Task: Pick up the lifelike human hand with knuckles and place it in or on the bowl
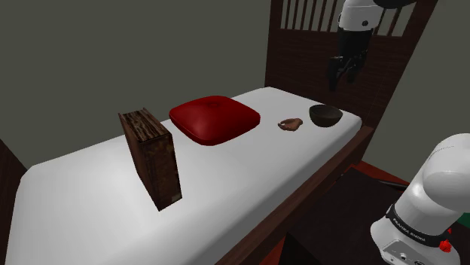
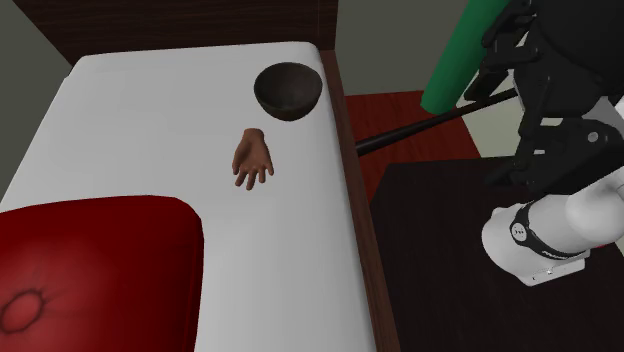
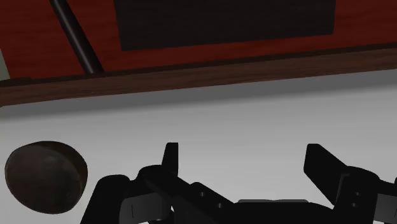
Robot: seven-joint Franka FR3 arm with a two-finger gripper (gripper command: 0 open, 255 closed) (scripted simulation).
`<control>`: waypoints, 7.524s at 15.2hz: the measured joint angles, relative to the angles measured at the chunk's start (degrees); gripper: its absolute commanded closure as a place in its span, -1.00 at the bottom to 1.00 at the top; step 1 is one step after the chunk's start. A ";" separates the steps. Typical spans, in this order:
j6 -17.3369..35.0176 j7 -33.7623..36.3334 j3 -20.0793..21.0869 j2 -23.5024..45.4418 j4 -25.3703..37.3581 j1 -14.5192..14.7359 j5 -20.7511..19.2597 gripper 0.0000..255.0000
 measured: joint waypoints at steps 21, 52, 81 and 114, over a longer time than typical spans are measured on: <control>37.63 12.01 4.63 29.66 -5.04 -6.82 -18.65 -1.00; 52.02 33.64 -1.07 70.48 20.01 -9.11 -49.91 1.00; 45.00 24.27 1.67 60.96 19.75 -10.51 -42.41 1.00; 51.98 -1.16 -5.99 46.51 11.55 -23.47 -34.61 1.00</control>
